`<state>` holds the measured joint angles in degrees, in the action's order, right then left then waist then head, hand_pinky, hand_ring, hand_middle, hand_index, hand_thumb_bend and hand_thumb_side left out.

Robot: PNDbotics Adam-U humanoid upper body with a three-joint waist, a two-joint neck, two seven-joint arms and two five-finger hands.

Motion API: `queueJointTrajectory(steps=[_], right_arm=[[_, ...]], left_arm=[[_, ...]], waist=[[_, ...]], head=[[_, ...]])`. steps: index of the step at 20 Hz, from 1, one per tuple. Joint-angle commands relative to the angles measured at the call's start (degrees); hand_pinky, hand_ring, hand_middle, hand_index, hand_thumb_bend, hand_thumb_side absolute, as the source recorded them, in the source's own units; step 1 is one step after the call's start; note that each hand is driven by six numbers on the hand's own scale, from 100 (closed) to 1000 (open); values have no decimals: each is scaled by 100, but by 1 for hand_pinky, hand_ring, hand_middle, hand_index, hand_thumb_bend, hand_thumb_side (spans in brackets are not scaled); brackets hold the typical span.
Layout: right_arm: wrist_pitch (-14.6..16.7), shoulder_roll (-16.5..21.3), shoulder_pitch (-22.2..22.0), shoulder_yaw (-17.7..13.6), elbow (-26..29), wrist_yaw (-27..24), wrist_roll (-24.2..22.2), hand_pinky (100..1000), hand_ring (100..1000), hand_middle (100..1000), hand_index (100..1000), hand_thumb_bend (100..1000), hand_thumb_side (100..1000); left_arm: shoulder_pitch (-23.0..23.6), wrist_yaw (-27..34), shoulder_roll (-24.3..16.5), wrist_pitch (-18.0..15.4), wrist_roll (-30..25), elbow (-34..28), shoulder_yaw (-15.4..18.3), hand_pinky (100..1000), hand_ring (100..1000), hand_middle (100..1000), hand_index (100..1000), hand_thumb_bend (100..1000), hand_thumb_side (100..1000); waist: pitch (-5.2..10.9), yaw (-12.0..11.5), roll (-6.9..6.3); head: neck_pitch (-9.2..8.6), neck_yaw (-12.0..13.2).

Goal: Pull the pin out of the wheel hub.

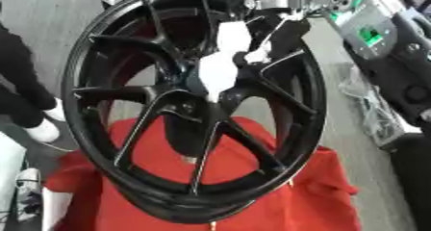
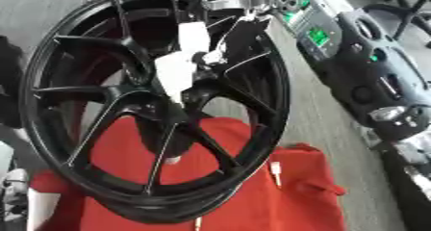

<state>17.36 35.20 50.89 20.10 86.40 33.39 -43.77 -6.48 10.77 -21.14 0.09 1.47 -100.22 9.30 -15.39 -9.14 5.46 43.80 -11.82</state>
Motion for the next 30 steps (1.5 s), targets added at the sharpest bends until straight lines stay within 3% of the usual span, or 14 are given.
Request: queueJointTrajectory(steps=[1, 10, 20, 30], right_arm=[[-39, 152, 102, -105, 9, -55, 9, 743, 716, 595, 761, 301, 583], [-2, 136, 80, -117, -61, -16, 31, 730, 698, 568, 740, 313, 535], [-107, 104, 88, -158, -191, -183, 160, 709, 654, 503, 683, 268, 438], [-177, 136, 109, -179, -182, -315, 89, 709, 658, 516, 702, 264, 472]], left_arm=[[-28, -35, -87, -8, -23, -50, 1, 858, 817, 806, 825, 100, 842], [-35, -41, -88, -8, -48, -42, -6, 859, 817, 803, 825, 100, 845], [-35, -67, -82, -6, -59, -26, -11, 861, 818, 801, 825, 100, 847], [-28, -104, -78, 9, -101, -11, -29, 863, 819, 801, 826, 100, 847]], waist=[[63, -10, -36], [11, -28, -33], [-12, -46, -28], [-1, -47, -21]], head=[[31, -31], [31, -45], [31, -65], [31, -66]])
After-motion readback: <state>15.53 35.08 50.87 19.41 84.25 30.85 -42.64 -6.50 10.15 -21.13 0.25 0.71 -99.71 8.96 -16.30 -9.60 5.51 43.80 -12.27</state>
